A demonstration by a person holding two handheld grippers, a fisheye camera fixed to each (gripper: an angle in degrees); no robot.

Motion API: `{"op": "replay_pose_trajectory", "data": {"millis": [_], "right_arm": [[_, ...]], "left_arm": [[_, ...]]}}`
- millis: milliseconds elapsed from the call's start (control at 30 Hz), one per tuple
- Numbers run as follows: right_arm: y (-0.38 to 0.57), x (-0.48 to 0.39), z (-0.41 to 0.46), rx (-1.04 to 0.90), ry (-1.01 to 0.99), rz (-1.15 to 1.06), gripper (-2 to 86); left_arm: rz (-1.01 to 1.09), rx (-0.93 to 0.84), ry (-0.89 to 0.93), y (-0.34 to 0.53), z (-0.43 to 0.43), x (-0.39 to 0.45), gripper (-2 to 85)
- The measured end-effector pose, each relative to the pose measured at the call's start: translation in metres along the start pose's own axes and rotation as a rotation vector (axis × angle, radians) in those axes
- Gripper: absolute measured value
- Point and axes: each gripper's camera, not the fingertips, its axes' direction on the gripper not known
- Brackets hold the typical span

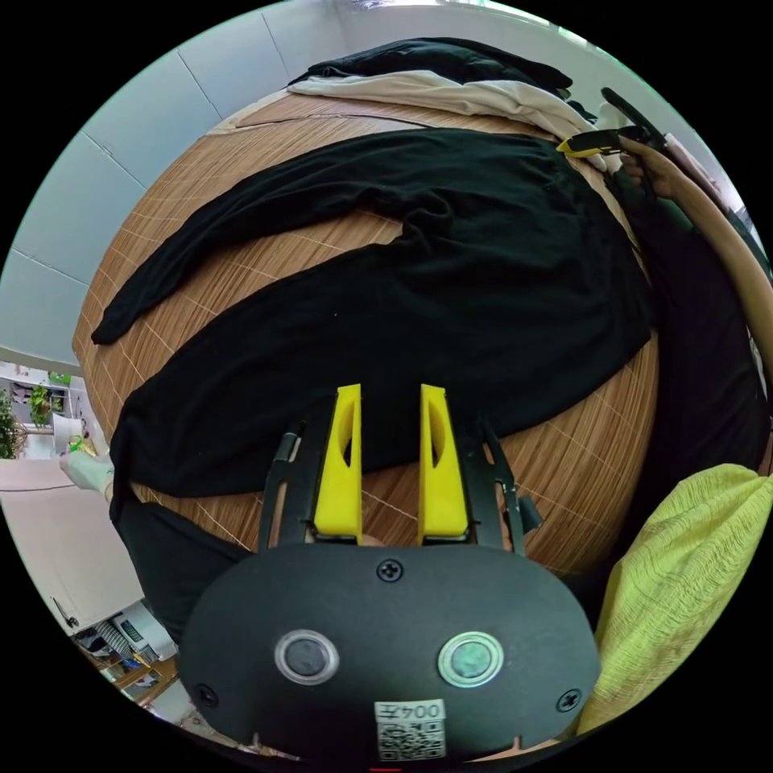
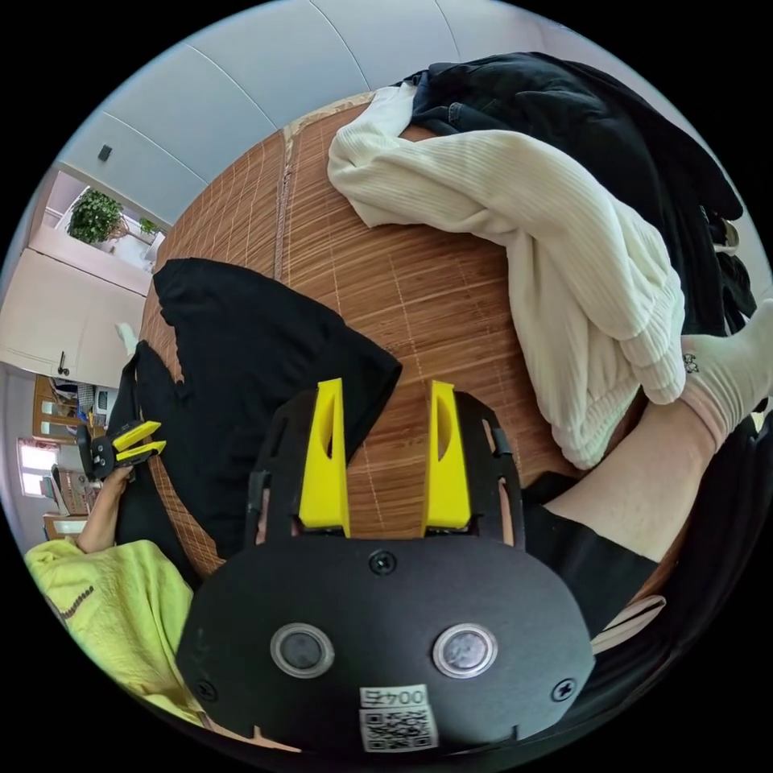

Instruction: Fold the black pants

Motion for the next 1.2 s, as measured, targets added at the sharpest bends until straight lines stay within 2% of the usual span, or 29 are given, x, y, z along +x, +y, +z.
{"op": "replay_pose_trajectory", "data": {"millis": [133, 333, 633, 900, 1067, 1200], "right_arm": [[0.007, -0.004, 0.009, 0.003, 0.06, -0.002, 10.7], [0.019, -0.019, 0.01, 0.031, 0.042, -0.061, 3.4], [0.006, -0.052, -0.003, 0.044, 0.191, -0.127, 2.7], [-0.007, -0.07, -0.011, 0.094, 0.292, -0.066, 5.2], [0.028, -0.142, -0.048, 0.075, 0.207, -0.294, 8.6], [0.073, -0.251, -0.018, -0.088, 0.144, -0.6, 9.3]], "left_arm": [[0.004, -0.011, -0.025, -0.006, 0.01, 0.007, 10.7], [0.001, -0.03, -0.039, -0.012, 0.023, 0.012, 10.5], [0.036, 0.008, -0.048, -0.019, 0.025, 0.022, 9.7], [0.02, -0.033, -0.017, -0.028, 0.051, 0.021, 9.5], [0.023, -0.016, -0.024, -0.024, 0.056, 0.021, 9.3], [0.033, -0.017, -0.043, -0.022, 0.058, 0.024, 9.0]]}}
